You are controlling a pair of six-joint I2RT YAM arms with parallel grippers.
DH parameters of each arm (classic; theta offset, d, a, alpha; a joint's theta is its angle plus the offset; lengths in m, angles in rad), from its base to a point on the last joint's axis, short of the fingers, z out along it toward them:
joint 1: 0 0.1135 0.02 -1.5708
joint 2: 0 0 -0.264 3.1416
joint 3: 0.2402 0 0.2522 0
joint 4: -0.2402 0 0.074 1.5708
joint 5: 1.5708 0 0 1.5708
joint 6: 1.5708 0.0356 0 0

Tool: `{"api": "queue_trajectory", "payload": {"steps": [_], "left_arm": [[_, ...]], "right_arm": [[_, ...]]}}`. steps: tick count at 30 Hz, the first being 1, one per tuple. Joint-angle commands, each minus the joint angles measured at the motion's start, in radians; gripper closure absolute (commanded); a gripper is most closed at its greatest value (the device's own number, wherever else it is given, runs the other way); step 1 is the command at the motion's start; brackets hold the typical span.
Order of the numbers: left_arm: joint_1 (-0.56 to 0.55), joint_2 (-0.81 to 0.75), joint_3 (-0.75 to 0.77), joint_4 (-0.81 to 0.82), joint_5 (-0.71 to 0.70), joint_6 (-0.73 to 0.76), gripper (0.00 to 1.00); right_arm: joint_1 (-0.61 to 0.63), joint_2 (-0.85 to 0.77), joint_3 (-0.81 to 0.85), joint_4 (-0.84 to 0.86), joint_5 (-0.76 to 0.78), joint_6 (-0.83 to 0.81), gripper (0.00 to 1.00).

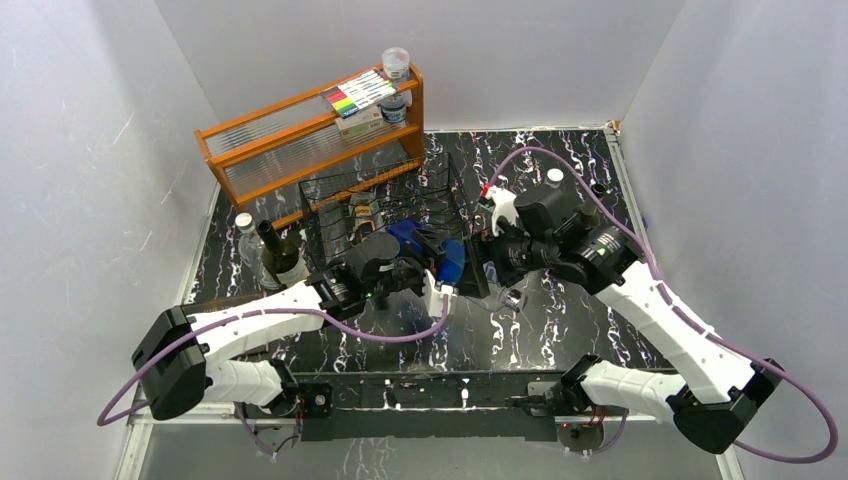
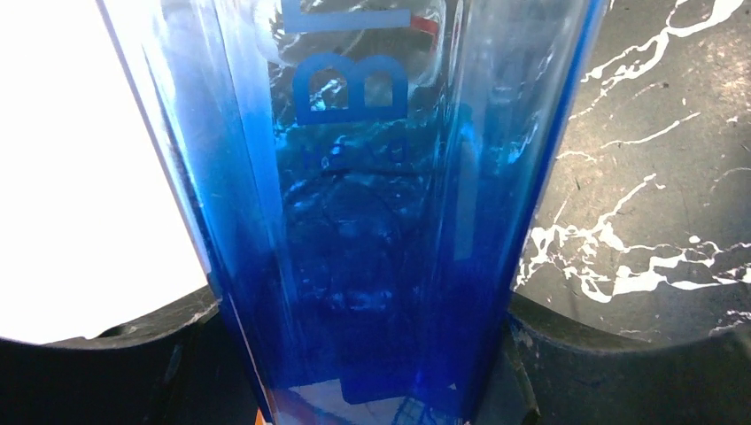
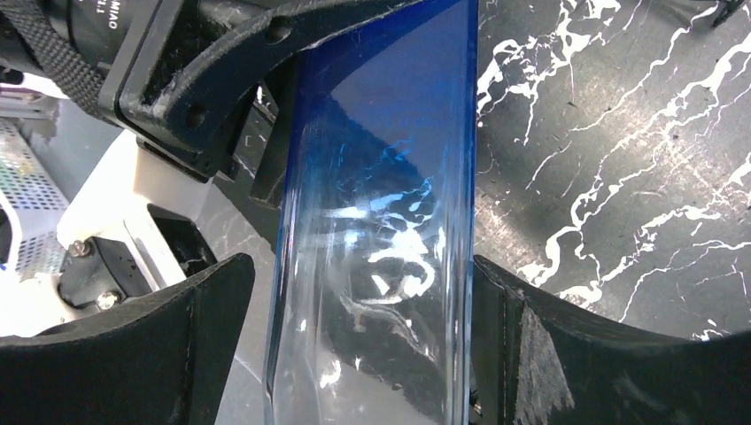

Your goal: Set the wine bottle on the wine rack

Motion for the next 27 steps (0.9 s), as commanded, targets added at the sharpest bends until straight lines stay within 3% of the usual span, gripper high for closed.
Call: {"api": "queue_trajectory", "payload": {"steps": [1,13,22,27], "left_arm": [[0.000,-0.043,0.088,0.138,0.015,0.042,1.00],[0.001,-0.044,0.098,0.145,-0.037,-0.010,1.00],[0.000,-0.029,0.106,0.094,-0.107,-0.080,0.97],[0.001,-0.024,0.088,0.082,-0.150,-0.157,0.80]], "right_arm": [[0.056,0.013,-0.005,0.040,0.076,0.030,0.07],[0.067,0.019,-0.056,0.065,0.185,0.062,0.37],[0.067,-0.001,-0.064,0.103,0.236,0.071,0.99],[0.067,-0.049,-0.065,0.145,0.293,0.086,1.00]]}}
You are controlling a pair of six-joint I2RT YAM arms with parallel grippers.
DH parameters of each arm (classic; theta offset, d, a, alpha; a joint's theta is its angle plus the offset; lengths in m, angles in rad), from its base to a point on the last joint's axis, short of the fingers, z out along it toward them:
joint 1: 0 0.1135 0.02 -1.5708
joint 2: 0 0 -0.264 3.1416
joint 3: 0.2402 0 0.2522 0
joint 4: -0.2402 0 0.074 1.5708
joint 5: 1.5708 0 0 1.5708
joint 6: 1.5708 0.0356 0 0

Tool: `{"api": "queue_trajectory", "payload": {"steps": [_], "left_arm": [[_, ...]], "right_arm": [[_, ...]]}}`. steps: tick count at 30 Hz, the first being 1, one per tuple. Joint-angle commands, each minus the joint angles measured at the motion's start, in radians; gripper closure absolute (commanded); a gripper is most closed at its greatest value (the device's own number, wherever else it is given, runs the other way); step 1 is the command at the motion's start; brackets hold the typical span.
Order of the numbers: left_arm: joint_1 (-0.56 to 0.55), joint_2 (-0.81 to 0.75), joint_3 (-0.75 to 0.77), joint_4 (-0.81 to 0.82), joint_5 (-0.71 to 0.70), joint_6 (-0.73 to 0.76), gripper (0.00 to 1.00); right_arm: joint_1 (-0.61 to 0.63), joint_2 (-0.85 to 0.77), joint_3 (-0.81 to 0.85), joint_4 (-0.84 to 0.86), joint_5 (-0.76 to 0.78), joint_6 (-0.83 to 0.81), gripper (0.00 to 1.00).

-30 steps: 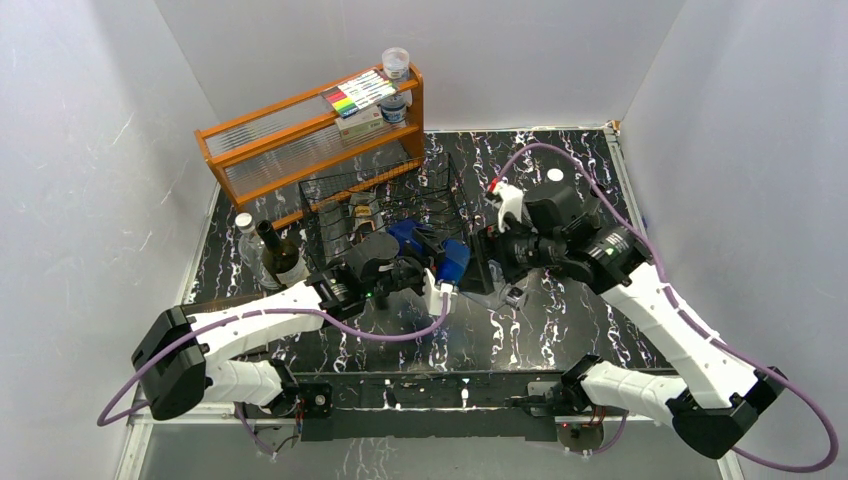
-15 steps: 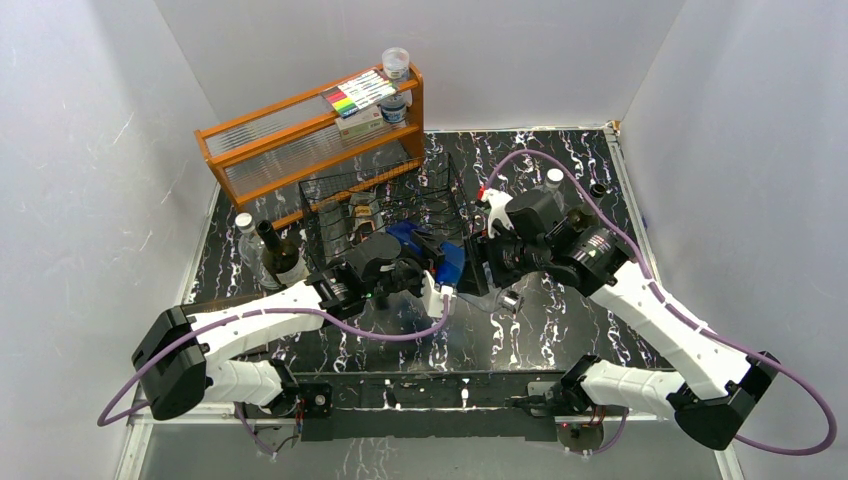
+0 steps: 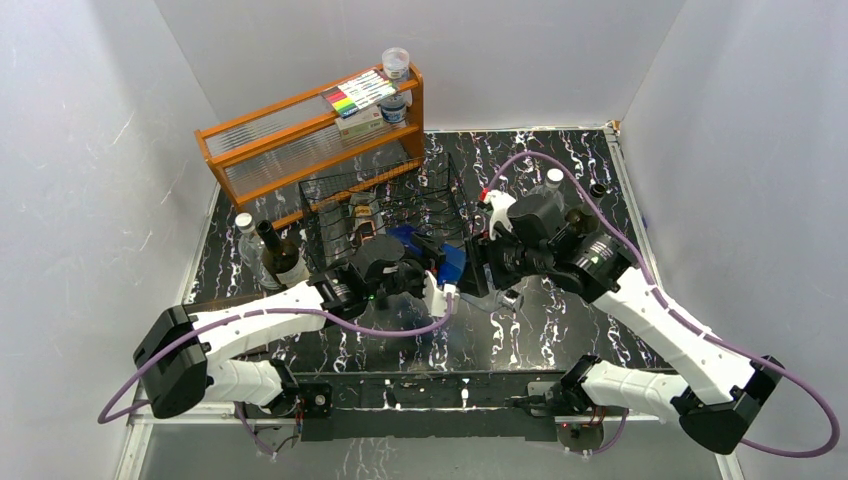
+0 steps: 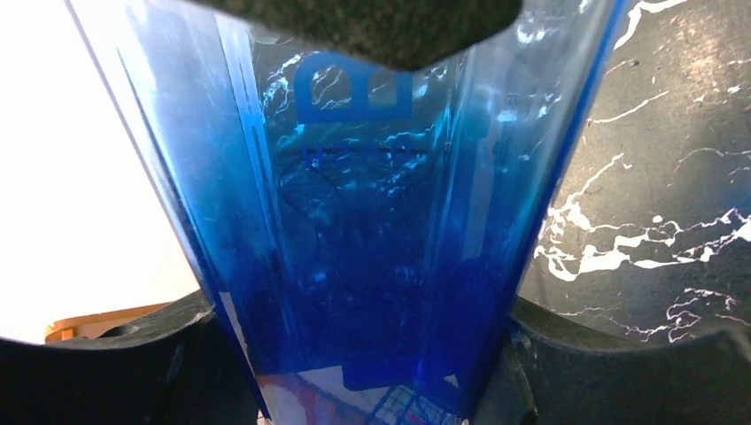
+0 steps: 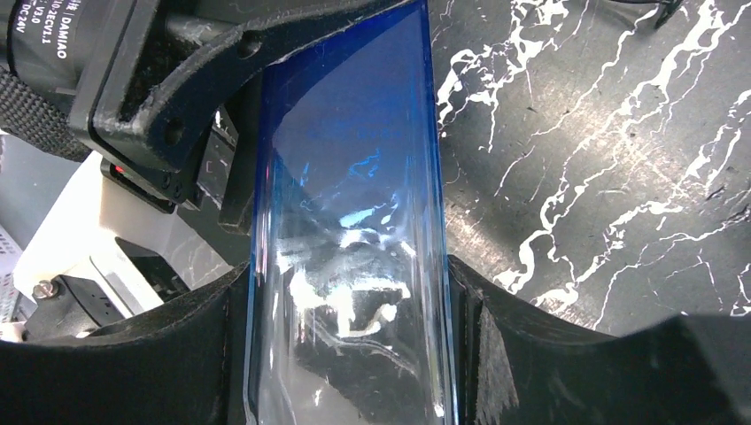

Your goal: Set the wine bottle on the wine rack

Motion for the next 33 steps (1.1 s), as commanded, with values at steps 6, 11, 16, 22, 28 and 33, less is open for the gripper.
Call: {"api": "queue_trajectory", "payload": {"steps": [6,11,16,22,28,33], "left_arm": [[0.003,-0.013,0.077,0.133,-0.115,-0.206,0.51],[0.005,0.020,0.116,0.049,-0.119,-0.235,0.28],[0.015,0.032,0.134,0.035,-0.124,-0.271,0.02],[0.044,-0.053,0.082,0.071,-0.030,-0.371,0.02],[0.046,-0.200,0.037,0.068,-0.015,-0.570,0.02],[0.045,-0.331,0.033,0.030,-0.044,-0.793,0.02]], "right_arm": [[0.001,-0.119,-0.028,0.183,0.151,0.034,1.00],[0.001,-0.143,-0.055,0.220,0.153,0.018,1.00],[0.001,-0.168,-0.086,0.235,0.155,0.015,1.00],[0.001,-0.197,-0.146,0.237,0.162,0.014,1.00],[0.001,-0.230,-0.182,0.254,0.143,0.007,1.00],[0.001,-0.222,-0.214,0.264,0.132,0.001,1.00]]}}
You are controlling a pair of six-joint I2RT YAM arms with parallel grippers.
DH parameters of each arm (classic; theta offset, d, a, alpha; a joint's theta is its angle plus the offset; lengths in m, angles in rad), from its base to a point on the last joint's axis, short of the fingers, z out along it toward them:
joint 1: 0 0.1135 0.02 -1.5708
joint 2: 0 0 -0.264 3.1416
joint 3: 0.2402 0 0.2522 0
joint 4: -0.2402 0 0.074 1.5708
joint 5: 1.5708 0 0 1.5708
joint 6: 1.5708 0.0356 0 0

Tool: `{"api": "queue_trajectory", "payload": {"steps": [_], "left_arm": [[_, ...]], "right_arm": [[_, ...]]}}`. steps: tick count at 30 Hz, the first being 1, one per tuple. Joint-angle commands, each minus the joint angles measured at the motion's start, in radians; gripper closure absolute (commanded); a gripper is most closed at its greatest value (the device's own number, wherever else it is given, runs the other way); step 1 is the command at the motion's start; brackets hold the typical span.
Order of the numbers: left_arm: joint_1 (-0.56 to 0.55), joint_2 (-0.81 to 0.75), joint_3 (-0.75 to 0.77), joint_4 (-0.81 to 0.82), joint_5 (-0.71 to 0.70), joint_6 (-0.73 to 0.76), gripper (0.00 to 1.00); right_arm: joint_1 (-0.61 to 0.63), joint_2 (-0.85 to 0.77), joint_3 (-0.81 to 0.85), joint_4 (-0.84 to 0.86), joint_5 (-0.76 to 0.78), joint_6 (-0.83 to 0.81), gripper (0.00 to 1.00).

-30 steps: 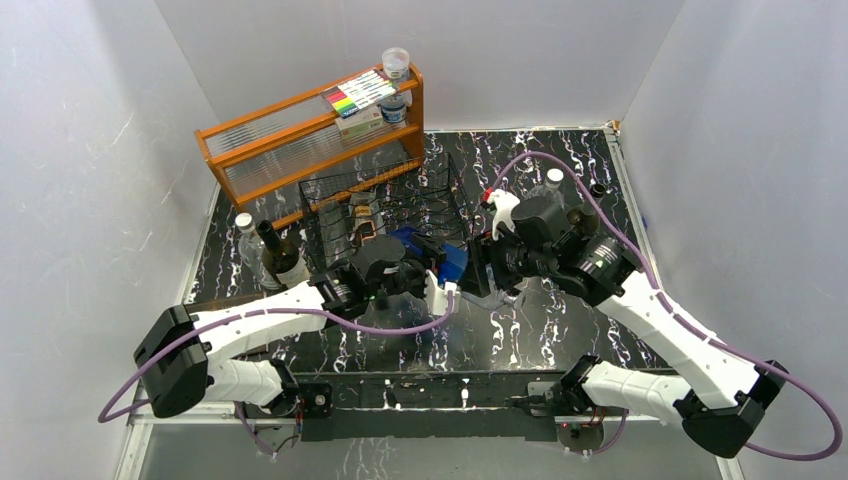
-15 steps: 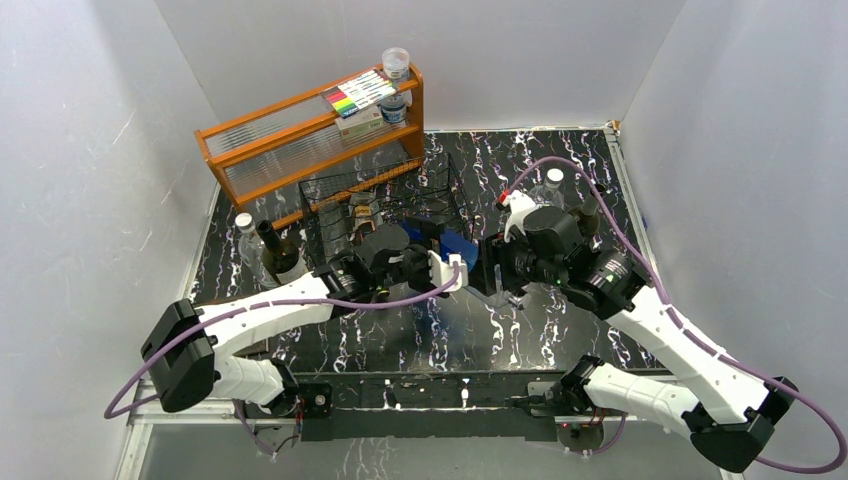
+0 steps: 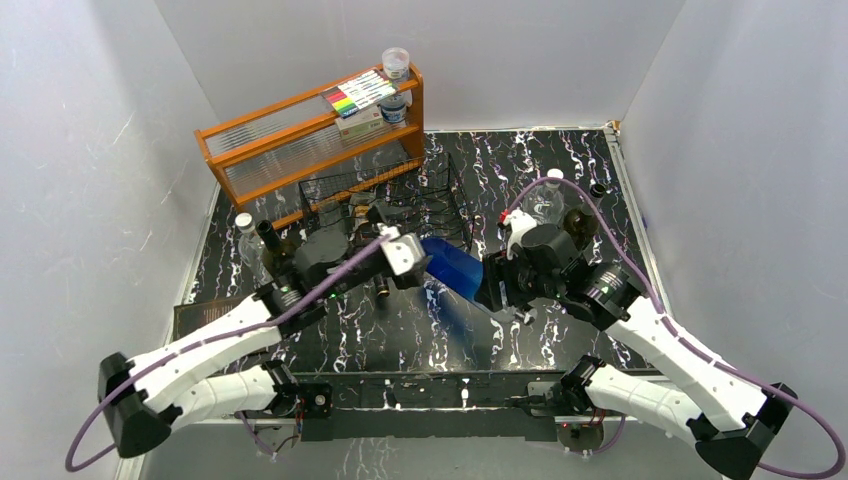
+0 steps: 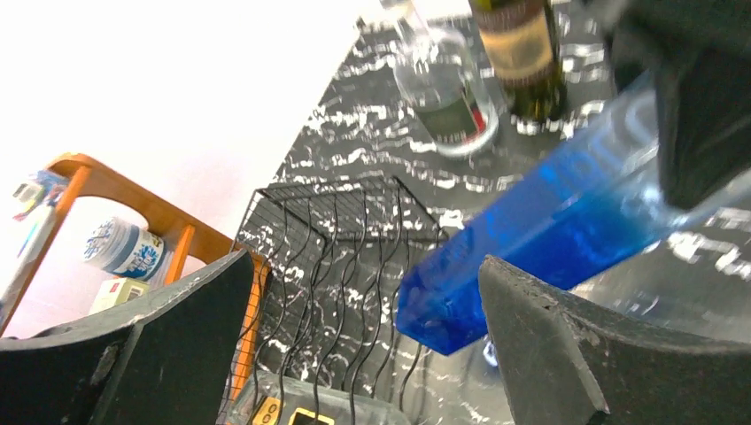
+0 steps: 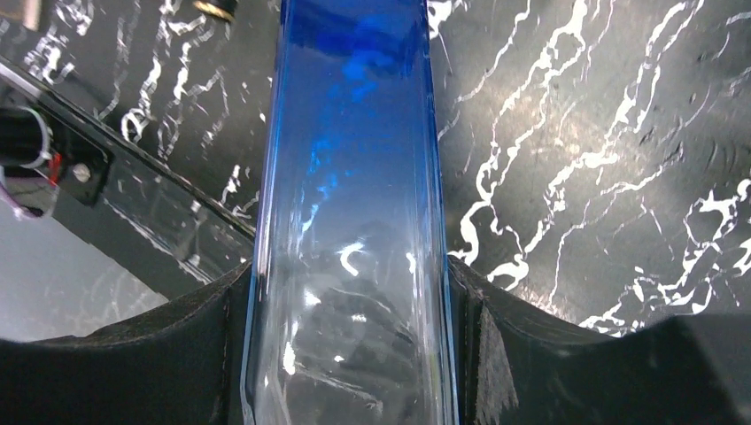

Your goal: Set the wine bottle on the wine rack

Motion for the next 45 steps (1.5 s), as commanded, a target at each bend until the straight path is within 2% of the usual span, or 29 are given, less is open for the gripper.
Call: {"api": "queue_trajectory", "payload": {"steps": [1,4,8,25,45], "left_arm": [[0.005,-0.115,0.008,0.013,-0.014,-0.266,0.02],[0.005,-0.159,0.019,-0.013,-0.044,-0.363,0.02],[0.005,-0.186,0.039,-0.062,-0.094,-0.410,0.02],[0.006,-0.222,0.057,-0.102,-0.111,-0.442,0.02],[0.005,-0.231,0.047,-0.121,-0.131,-0.475,0.02]], "right_arm": [[0.001,-0.026,0.014,0.182,-0.026,-0.015,1.00],[0.001,-0.015,-0.009,0.218,-0.027,-0.011,1.00],[0.002,-0.008,-0.041,0.289,-0.024,0.005,1.00],[0.004,-0.051,-0.175,0.504,0.006,0.049,1.00],[0.004,-0.124,-0.399,0.888,0.032,0.111,1.00]]}}
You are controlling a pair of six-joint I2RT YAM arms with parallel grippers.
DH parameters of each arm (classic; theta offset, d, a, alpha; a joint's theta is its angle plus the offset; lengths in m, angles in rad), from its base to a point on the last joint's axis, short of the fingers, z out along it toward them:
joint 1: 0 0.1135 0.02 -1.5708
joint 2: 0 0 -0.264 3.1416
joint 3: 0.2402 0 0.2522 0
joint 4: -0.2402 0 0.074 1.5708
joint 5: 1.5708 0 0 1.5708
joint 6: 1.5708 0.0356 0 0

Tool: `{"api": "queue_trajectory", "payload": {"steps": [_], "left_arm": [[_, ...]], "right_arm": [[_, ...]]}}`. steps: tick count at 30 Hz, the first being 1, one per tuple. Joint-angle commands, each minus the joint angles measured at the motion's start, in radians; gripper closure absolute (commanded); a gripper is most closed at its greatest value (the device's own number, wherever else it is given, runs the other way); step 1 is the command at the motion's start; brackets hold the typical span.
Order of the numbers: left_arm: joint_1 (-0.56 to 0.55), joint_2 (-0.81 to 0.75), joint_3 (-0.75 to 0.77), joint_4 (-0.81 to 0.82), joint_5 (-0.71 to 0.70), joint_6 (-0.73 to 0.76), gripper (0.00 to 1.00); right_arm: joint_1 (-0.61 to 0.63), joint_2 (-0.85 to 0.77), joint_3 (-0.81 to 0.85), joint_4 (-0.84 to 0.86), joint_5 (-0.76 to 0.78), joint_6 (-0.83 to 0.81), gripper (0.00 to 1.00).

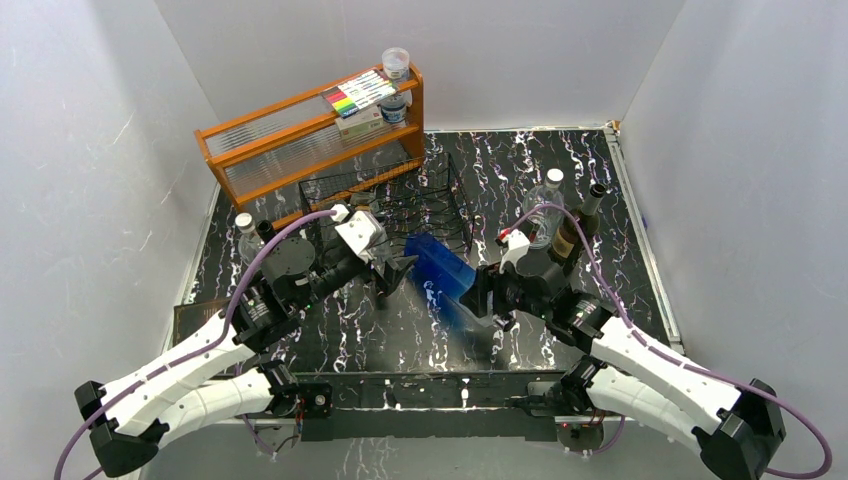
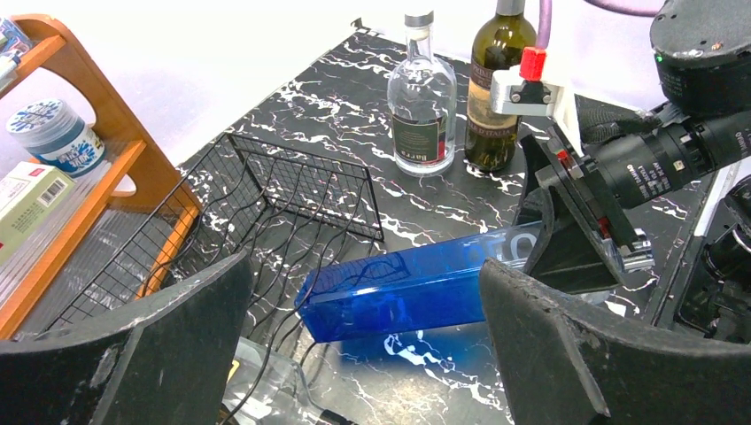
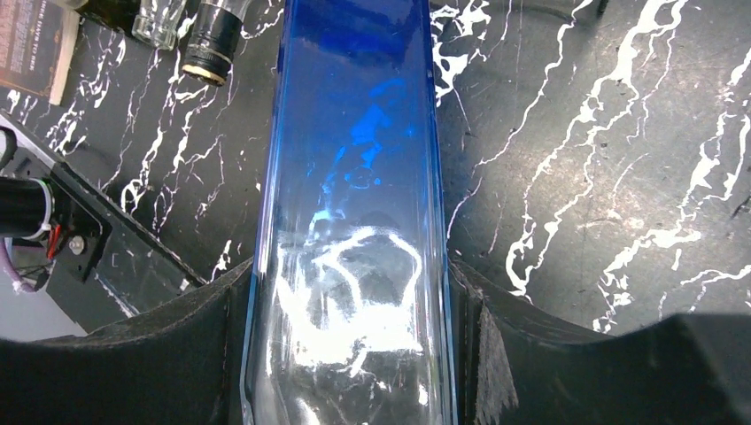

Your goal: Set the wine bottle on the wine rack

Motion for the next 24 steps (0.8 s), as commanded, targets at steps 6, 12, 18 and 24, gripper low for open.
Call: {"api": "queue_trajectory", "payload": {"steps": [6,12,18,24], "left_arm": [[0.003,-0.015,0.035,0.011,-0.010,-0.051,0.02],[0.003,0.008,0.062,-0.022,-0.015,-0.086,0.02],[0.004,0.022,0.068,-0.040,-0.035,-0.117,0.02],[0.003,0.031,0.084,-0.053,-0.051,-0.138,0.02]], "right_arm": [[0.005,-0.028,-0.072,0.548,0.071,0.052,1.00],[0.005,0.022,-0.141,0.749,0.108,0.050,1.00],[0.018,0.143,-0.134,0.880,0.156,0.015,1.00],[0.047,0.303,-0.078,0.995,0.225,-0.060,1.00]]}}
